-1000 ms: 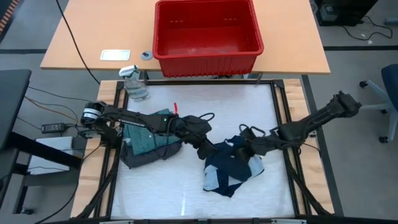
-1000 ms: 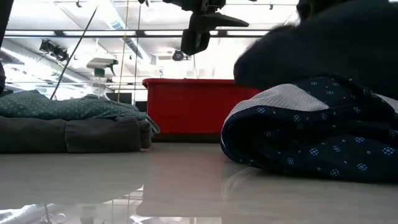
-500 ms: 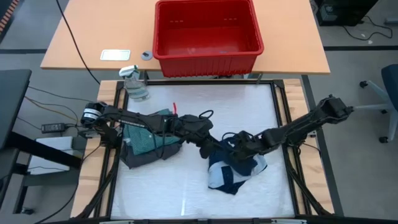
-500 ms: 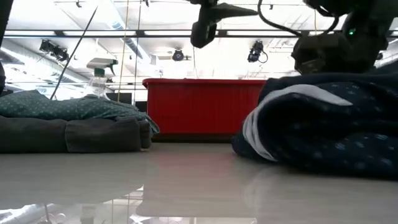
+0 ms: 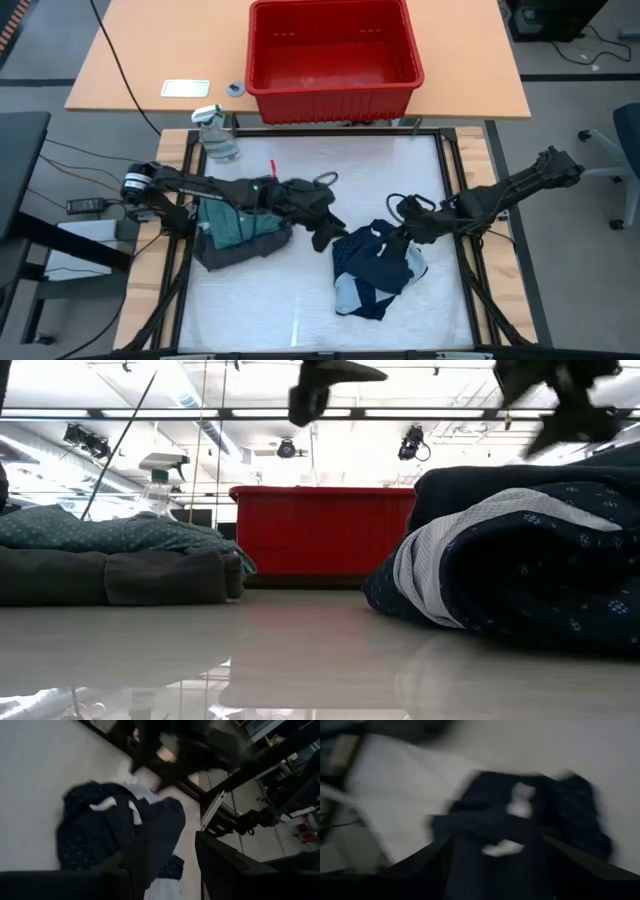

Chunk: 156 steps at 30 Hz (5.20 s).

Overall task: Fold Laundry from Bin
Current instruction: Stack the dark blue short on top of the blue shirt on the table, then adjust the stacked clothes on the table, then put the blue short on the table

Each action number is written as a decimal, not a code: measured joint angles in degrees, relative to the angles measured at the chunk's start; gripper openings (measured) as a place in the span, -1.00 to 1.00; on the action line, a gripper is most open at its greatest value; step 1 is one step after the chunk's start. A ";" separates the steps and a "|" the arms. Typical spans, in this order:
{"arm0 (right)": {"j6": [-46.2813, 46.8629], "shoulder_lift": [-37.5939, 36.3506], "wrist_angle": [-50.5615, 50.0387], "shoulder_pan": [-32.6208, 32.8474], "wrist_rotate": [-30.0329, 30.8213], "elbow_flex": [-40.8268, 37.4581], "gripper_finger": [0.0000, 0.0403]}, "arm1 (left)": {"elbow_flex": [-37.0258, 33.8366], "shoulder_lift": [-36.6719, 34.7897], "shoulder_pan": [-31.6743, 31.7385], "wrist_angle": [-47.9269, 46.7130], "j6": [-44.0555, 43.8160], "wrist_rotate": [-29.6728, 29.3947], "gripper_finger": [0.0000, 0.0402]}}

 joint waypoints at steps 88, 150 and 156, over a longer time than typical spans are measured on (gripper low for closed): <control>-61.08 17.62 42.70 -76.03 -28.69 14.61 -0.10 | -8.20 -16.66 6.80 -47.76 -16.99 -3.57 -0.79; -75.75 27.28 8.26 -76.51 -17.83 30.37 -0.10 | 0.55 -1.92 42.65 -25.94 18.72 1.73 -0.15; -80.21 36.84 19.78 -79.33 -18.72 30.30 -0.05 | 0.81 -1.90 42.32 -24.22 19.27 1.20 -0.15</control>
